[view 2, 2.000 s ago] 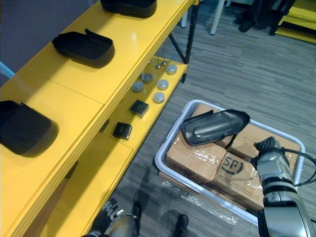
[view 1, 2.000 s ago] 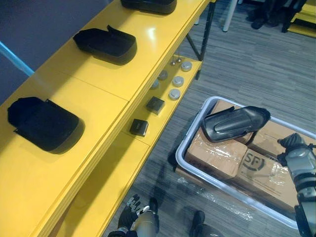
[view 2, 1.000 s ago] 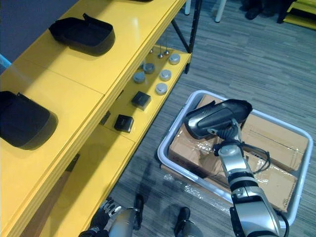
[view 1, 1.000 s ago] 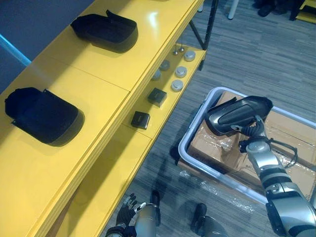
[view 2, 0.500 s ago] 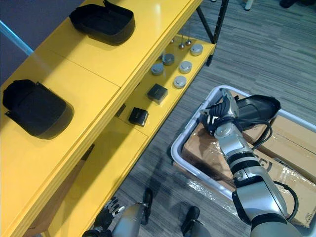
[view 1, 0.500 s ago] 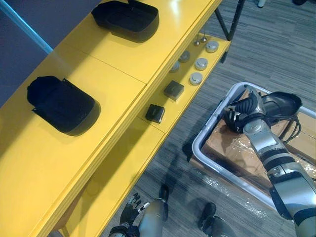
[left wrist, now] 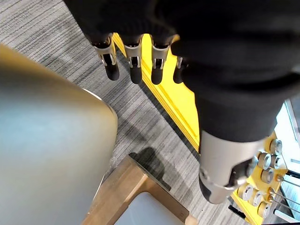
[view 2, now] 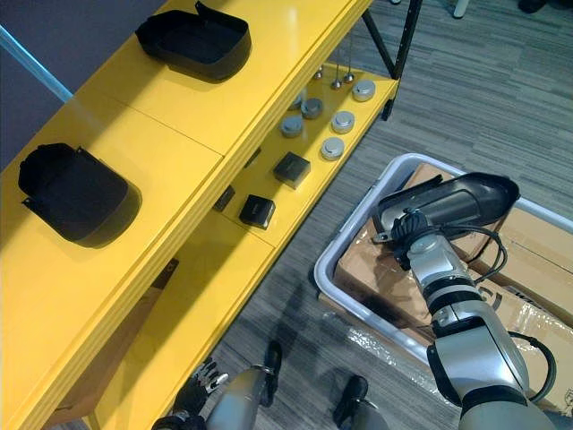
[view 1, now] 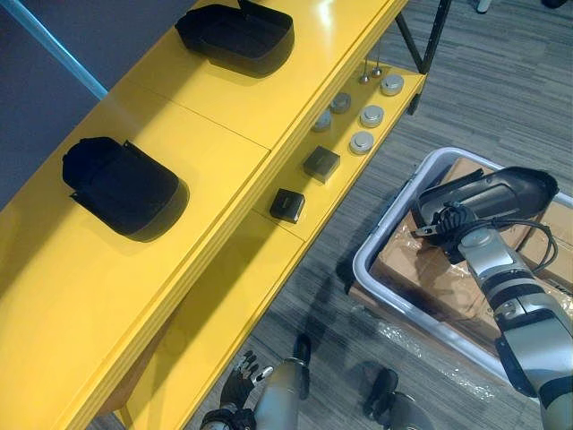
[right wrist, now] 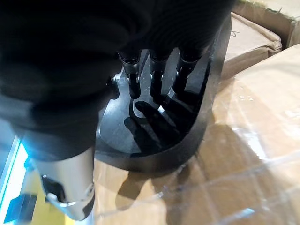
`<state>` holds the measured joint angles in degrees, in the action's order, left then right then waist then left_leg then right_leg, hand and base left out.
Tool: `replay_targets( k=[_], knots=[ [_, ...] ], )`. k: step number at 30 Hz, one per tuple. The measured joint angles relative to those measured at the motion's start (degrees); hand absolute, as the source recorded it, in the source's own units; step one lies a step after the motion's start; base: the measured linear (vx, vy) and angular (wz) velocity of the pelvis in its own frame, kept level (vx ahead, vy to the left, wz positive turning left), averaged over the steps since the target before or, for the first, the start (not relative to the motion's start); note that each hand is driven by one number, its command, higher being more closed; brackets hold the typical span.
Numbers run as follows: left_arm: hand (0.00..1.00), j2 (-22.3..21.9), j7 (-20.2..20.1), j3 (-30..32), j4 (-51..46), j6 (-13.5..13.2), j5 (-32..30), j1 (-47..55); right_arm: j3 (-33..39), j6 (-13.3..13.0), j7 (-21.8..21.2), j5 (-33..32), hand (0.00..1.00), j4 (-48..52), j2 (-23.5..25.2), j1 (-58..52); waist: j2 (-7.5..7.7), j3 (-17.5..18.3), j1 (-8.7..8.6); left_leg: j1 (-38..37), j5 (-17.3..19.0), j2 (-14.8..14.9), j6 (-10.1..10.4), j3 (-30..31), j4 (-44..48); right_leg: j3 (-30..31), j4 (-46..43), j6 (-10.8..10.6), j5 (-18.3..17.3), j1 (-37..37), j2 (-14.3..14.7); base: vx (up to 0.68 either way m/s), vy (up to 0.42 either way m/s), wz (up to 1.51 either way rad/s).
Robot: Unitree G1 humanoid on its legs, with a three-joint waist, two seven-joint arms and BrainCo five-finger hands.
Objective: Walk over and take plastic housings, then place them on the shelf
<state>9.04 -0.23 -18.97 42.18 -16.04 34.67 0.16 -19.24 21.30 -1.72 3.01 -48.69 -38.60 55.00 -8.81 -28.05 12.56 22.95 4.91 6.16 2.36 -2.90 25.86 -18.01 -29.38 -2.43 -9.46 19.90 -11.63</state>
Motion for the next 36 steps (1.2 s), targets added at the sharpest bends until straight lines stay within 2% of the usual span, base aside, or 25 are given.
replay_targets(
  k=[4,6,9,10,13,17,19,22,24,25,26,28,30,31,32,33,36],
  knots=[
    [0.00,0.08,0.14,2.63,-1.12,0.91,0.02,2.15,0.02,-0.92,-5.85,2.02,0.00,12.29,0.16,-8.54,1.13,-0.12,-2.53,-0.96,0.77,0.95,0.42,-0.52,0.37,0.30,0.94,0.09,0.14,-1.06,1.05,0.02,-0.018,-0.13],
    [0.00,1.01,0.38,5.05,-2.08,1.32,0.07,3.96,0.05,-1.90,-9.86,2.96,0.00,20.59,0.89,-17.02,3.59,-0.06,-3.62,-2.71,1.57,2.28,0.94,-1.78,0.32,1.49,1.78,0.11,0.14,-2.17,2.35,0.05,-0.036,-0.34],
    [0.00,2.37,1.06,6.81,-3.85,1.93,0.08,5.76,0.13,-2.68,-15.15,4.85,0.00,27.07,1.87,-24.30,6.52,-0.03,-5.67,-4.14,2.18,3.26,1.46,-2.22,0.19,1.81,2.54,0.13,0.12,-3.55,3.40,0.06,-0.048,-0.21],
    [0.00,3.23,1.15,7.48,-3.94,2.35,0.17,5.93,0.38,-3.24,-17.28,5.98,0.00,29.84,2.63,-28.94,8.12,0.34,-6.27,-4.74,2.56,3.90,1.68,-2.69,0.24,2.19,3.03,0.13,0.12,-4.02,4.06,0.05,-0.034,-0.22],
    [0.00,4.63,1.42,8.66,-4.04,3.37,0.36,5.95,0.61,-4.56,-19.42,7.05,0.00,32.04,4.21,-34.70,10.95,0.54,-7.31,-5.84,3.04,4.62,2.06,-3.57,0.27,3.05,3.28,0.14,0.10,-4.61,4.75,0.03,-0.019,-0.22],
    [0.00,4.97,2.32,9.16,-5.09,3.60,0.51,6.83,0.55,-5.10,-18.76,8.42,0.00,31.96,5.62,-38.93,11.91,0.80,-7.41,-6.74,3.37,4.94,2.08,-3.53,0.40,3.02,4.27,0.39,0.28,-6.03,5.18,0.00,0.000,0.00],
    [0.00,4.98,2.34,9.68,-5.23,3.64,0.73,6.97,0.52,-5.11,-17.40,9.21,0.00,31.29,6.00,-39.31,12.09,0.71,-7.31,-6.70,3.36,4.94,2.07,-3.53,0.41,3.04,4.37,0.56,0.41,-6.06,5.20,0.00,0.000,0.00],
    [0.00,5.29,2.39,9.85,-5.23,3.74,1.14,7.28,0.85,-5.20,-12.83,9.85,0.00,29.87,6.90,-39.05,12.12,0.73,-7.33,-6.73,3.36,4.99,2.07,-3.34,0.36,2.95,4.92,0.74,0.64,-6.46,5.37,0.00,0.000,0.00],
    [0.00,5.31,2.37,10.00,-5.41,3.57,1.14,7.57,1.22,-5.28,-7.73,9.97,0.00,29.14,7.31,-38.98,12.13,0.73,-7.23,-6.73,3.35,4.96,2.06,-3.33,0.22,2.94,5.00,0.74,0.65,-6.47,5.35,0.00,0.000,0.00],
    [0.00,5.29,2.36,10.16,-5.59,3.57,1.13,7.64,1.31,-5.38,-6.79,10.13,0.00,28.96,7.36,-38.91,12.13,0.73,-7.21,-6.73,3.35,4.95,2.06,-3.33,0.17,2.94,5.01,0.74,0.65,-6.47,5.34,0.00,0.000,0.00],
    [0.00,5.29,2.37,10.42,-5.63,3.58,1.13,7.88,1.46,-6.41,-4.06,10.38,0.00,28.60,7.40,-38.90,12.13,0.73,-7.19,-6.73,3.33,4.86,2.05,-3.33,0.00,2.92,5.04,0.74,0.65,-6.44,5.29,0.03,0.012,0.02],
    [0.00,5.32,2.41,10.73,-5.73,3.58,1.14,8.30,3.21,-8.89,-0.09,10.39,0.00,27.82,7.99,-38.87,12.12,0.74,-7.20,-6.75,3.27,4.68,1.98,-3.32,-0.25,2.88,5.07,0.74,0.65,-6.40,5.14,0.03,0.013,0.02],
    [0.00,5.35,2.40,10.73,-6.19,3.54,1.13,8.89,6.02,-13.52,5.65,9.27,0.00,27.83,8.11,-38.78,12.11,0.74,-7.22,-6.76,3.19,4.35,1.88,-3.33,-0.58,2.87,5.12,0.74,0.65,-6.32,4.91,0.02,0.008,0.01],
    [0.00,5.34,2.39,10.73,-6.20,3.51,1.13,9.02,6.67,-14.59,6.73,9.03,0.00,28.06,8.11,-38.63,12.12,0.74,-7.24,-6.77,3.19,4.31,1.87,-3.34,-0.61,2.87,5.12,0.74,0.65,-6.32,4.87,0.00,0.000,0.00],
    [0.00,5.33,2.36,10.74,-6.24,3.48,1.12,9.12,7.99,-17.80,8.98,8.46,0.00,28.73,8.11,-38.54,12.12,0.74,-7.23,-6.77,3.19,4.22,1.87,-3.34,-0.65,2.87,5.14,0.74,0.65,-6.32,4.79,0.00,0.000,0.00],
    [0.00,5.33,2.35,10.73,-6.24,3.47,1.12,9.19,8.47,-19.49,10.22,8.18,0.00,29.68,8.07,-38.54,12.12,0.74,-7.25,-6.77,3.18,4.15,1.86,-3.34,-0.66,2.87,5.14,0.74,0.65,-6.31,4.74,0.00,0.000,0.00],
    [0.00,5.33,2.20,10.76,-6.24,3.29,1.07,9.28,10.05,-28.22,14.29,6.23,0.00,33.94,8.10,-37.60,12.12,0.74,-7.36,-6.82,3.15,4.03,1.81,-3.35,-0.63,2.88,5.15,0.73,0.66,-6.34,4.63,0.00,0.000,0.00]
  ],
)
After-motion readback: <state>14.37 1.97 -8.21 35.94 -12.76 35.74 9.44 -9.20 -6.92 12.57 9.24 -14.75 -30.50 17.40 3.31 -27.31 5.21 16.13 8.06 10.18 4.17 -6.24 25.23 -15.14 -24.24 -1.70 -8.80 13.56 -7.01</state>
